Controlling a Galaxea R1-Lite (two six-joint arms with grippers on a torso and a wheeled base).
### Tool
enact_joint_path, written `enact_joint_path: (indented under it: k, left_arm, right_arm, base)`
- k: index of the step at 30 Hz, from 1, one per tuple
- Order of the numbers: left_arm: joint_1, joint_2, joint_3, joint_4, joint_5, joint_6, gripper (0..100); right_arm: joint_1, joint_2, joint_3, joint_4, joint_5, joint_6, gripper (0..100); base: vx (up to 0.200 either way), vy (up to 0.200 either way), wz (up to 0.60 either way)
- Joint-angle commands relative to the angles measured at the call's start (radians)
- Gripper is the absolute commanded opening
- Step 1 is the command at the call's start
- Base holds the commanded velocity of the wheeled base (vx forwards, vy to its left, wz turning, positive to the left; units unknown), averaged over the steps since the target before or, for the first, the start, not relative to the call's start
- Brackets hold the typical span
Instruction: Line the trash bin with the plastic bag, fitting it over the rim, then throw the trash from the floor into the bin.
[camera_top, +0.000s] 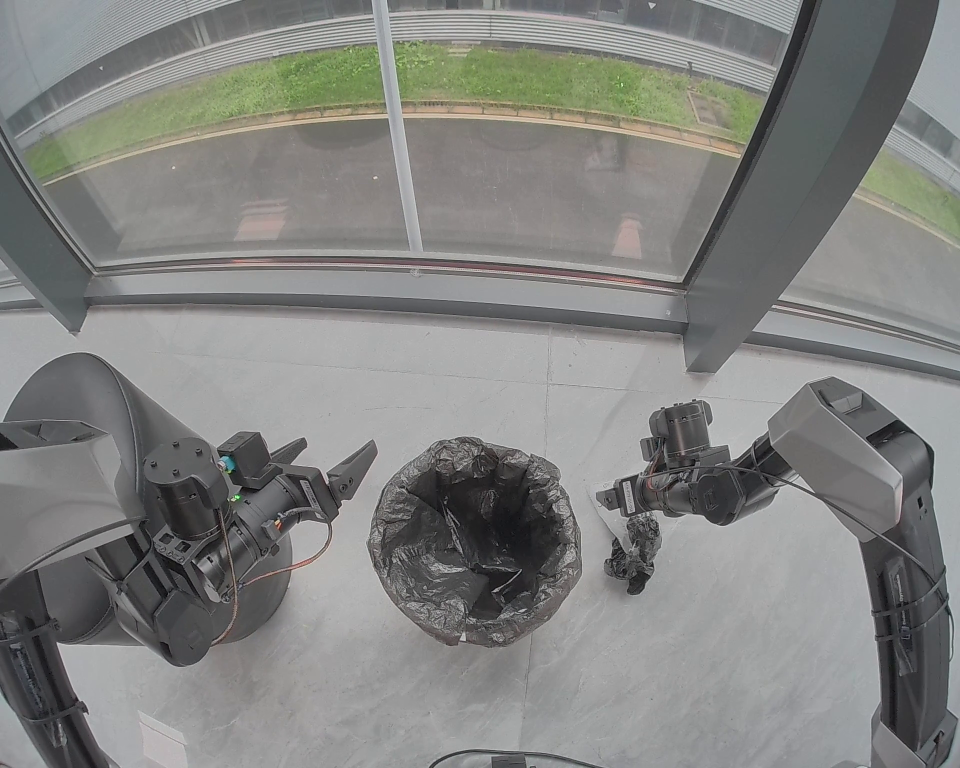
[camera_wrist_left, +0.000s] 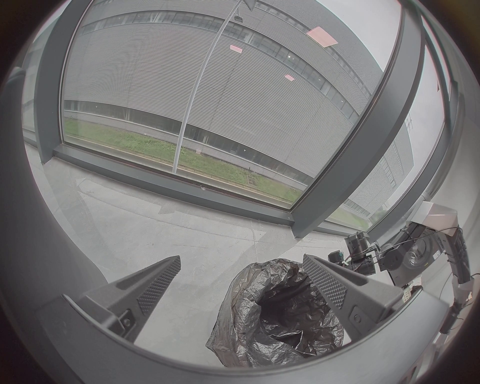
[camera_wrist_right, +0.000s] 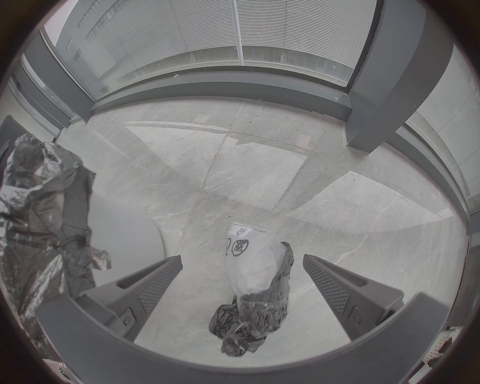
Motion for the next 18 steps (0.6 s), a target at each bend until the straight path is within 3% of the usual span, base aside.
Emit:
enact_joint_path:
  k: [1,18]
  left_arm:
    - [0.0,0.017,0.0,0.0,0.0,-0.001,100]
    - [0.0,0.034,-0.003,0.0,0.001,0.001,100]
  right_arm:
    - [-0.02,0.083,-0.09,0.031,-0.003,-0.003,100]
    - [-0.046,0.138,-0.152,0.054,-0.008,0.0,100]
  base:
    - [0.0,0.0,0.0]
    - [0.0,0.0,0.0]
